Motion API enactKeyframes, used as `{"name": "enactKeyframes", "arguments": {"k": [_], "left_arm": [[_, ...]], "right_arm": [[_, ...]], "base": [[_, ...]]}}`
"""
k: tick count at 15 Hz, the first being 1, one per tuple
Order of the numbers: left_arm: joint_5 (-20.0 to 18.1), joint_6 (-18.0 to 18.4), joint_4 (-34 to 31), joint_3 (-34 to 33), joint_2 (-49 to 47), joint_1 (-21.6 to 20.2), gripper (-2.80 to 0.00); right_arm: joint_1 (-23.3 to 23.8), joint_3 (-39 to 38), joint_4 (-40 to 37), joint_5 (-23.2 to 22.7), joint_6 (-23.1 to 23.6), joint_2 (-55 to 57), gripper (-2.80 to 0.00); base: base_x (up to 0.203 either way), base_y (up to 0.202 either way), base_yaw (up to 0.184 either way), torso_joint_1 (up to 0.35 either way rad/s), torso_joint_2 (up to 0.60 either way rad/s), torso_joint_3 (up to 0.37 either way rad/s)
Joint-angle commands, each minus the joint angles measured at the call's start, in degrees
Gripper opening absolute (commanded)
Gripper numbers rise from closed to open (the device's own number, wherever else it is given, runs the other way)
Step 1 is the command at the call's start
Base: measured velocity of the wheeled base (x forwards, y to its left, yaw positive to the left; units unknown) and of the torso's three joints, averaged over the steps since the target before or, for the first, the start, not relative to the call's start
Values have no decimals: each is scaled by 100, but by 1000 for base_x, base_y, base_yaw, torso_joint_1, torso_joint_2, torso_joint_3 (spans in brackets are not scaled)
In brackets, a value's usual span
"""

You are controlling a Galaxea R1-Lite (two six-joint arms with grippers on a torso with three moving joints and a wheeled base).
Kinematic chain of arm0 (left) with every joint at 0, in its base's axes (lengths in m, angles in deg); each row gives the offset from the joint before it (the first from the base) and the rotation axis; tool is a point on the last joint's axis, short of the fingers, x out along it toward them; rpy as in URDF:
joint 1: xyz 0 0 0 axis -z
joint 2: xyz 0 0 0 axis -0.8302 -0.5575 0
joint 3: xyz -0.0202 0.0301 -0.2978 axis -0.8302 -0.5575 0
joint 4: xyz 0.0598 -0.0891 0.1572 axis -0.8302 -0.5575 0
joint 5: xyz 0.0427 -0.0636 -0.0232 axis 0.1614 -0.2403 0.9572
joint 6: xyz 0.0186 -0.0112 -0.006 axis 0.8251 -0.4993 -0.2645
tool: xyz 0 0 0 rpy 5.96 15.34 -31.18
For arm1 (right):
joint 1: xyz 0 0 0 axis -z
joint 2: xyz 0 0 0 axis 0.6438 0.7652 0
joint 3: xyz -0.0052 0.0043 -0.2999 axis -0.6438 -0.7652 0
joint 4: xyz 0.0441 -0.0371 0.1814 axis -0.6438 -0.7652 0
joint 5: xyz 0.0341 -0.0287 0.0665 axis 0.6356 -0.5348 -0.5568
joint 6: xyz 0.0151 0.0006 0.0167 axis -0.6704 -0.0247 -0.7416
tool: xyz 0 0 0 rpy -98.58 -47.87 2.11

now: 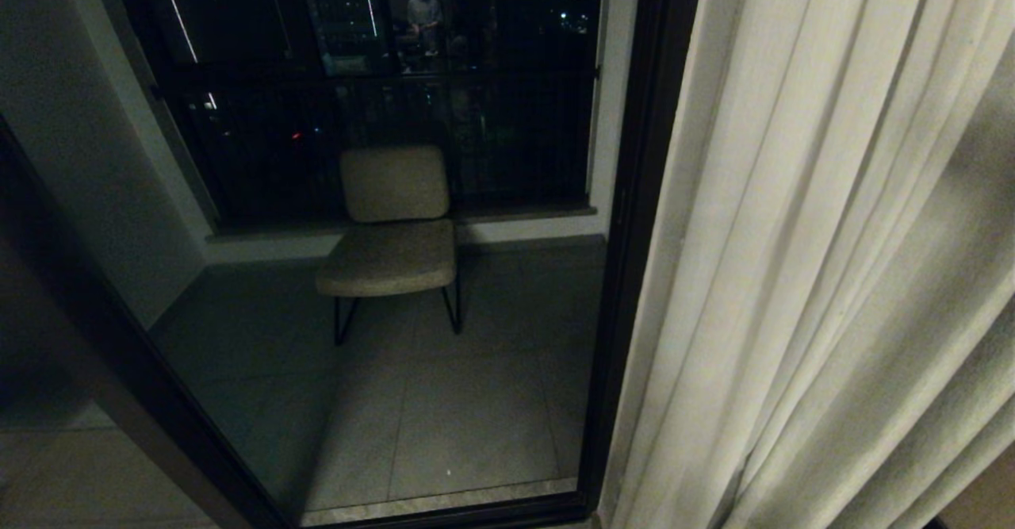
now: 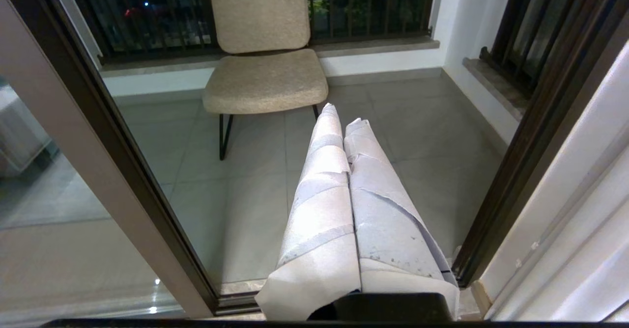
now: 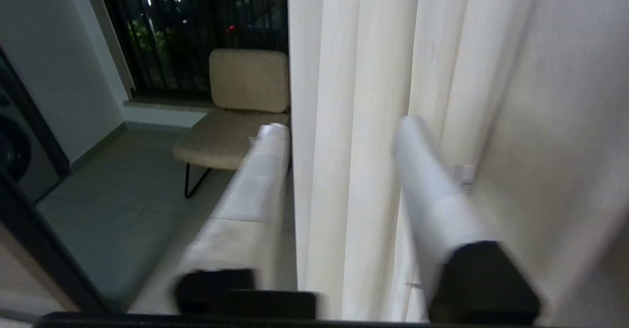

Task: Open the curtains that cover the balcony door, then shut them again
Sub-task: Close the inner curtains on both sides

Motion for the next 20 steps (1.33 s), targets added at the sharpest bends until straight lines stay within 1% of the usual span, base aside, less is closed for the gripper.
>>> {"name": "enactKeyframes", "arguments": {"k": [1, 4, 6, 8, 10, 12, 15, 20], "left_arm": [[2, 2, 0, 0, 2, 0, -280], [2, 2, 2, 0, 2, 0, -280], [2, 2, -1, 0, 2, 0, -280], [2, 2, -1, 0, 2, 0, -280], [2, 2, -1, 0, 2, 0, -280], [2, 2, -1, 0, 2, 0, -280], [2, 2, 8, 0, 2, 0, -280], [2, 2, -1, 0, 2, 0, -280]], "right_arm": [[9, 582, -1, -4, -13, 593, 0], [81, 1215, 16, 37, 19, 1095, 0], [337, 1538, 112, 159, 33, 1421, 0], [525, 1843, 324, 404, 57, 1786, 0], [567, 2147, 460, 784, 137, 2168, 0], [571, 2397, 626, 969, 203, 2507, 0], [571, 2701, 1027, 997, 173, 2965, 0], [566, 3408, 1091, 990, 140, 3624, 0]], "base": [[0, 0, 0, 0, 0, 0], [0, 0, 0, 0, 0, 0], [0, 0, 0, 0, 0, 0], [0, 0, 0, 0, 0, 0], [0, 0, 0, 0, 0, 0], [0, 0, 0, 0, 0, 0], [0, 0, 0, 0, 0, 0], [0, 0, 0, 0, 0, 0]]}}
